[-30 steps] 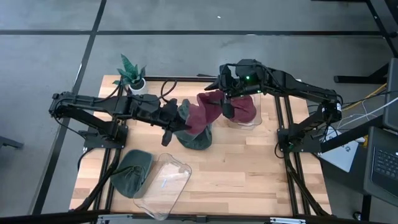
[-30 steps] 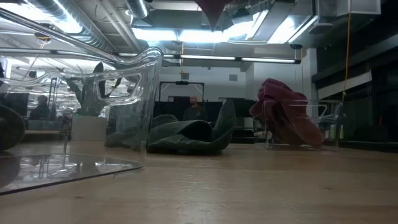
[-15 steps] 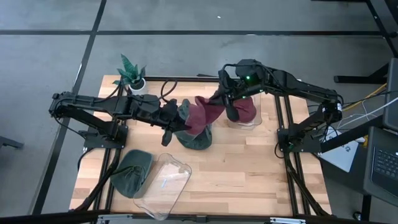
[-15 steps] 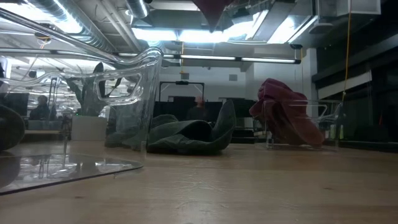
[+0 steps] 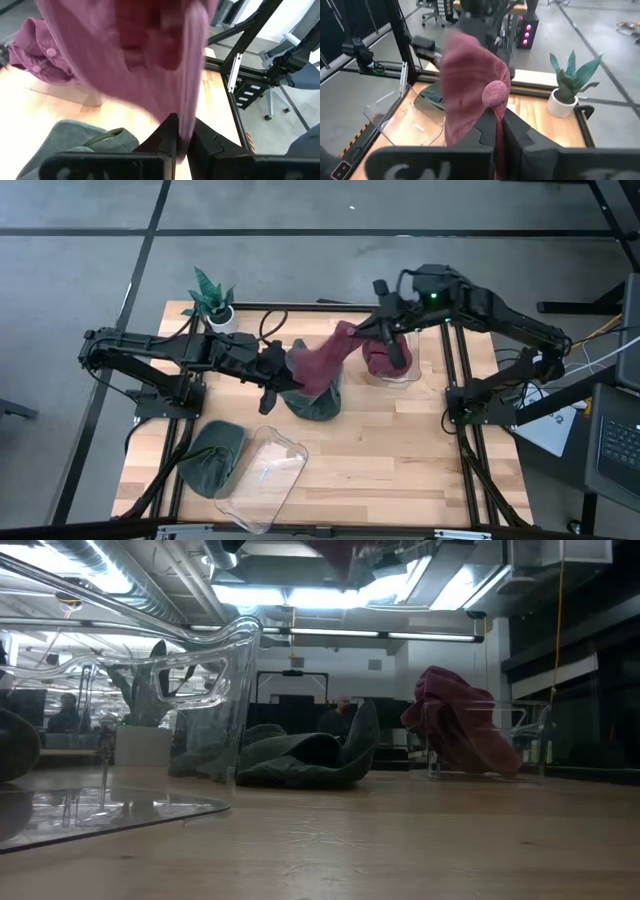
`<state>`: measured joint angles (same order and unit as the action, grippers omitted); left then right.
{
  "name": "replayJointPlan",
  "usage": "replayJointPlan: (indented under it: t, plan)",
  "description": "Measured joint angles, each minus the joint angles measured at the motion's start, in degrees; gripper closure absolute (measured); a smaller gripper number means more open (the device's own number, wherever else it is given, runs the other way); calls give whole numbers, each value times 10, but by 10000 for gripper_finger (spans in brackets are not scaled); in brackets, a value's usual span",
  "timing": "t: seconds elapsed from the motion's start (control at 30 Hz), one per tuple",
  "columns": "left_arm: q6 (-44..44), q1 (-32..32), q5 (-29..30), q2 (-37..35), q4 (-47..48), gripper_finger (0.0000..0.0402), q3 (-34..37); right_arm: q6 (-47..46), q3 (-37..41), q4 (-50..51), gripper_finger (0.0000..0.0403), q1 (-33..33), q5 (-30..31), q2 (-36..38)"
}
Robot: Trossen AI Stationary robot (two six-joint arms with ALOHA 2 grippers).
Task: Pick & Place hat
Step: Put the red cap into the top transparent bin
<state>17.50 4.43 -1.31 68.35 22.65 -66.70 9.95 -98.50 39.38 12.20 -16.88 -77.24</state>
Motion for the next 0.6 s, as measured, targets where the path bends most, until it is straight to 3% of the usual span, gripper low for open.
replayJointPlan:
  t: [0.3, 0.6]
  plan:
    - [15, 0, 23, 1, 14, 339, 0, 11, 0, 12, 397, 5, -28, 32]
    - [18, -1, 104, -4, 21, 247, 1, 21, 0, 113, 397, 4, -66, 41]
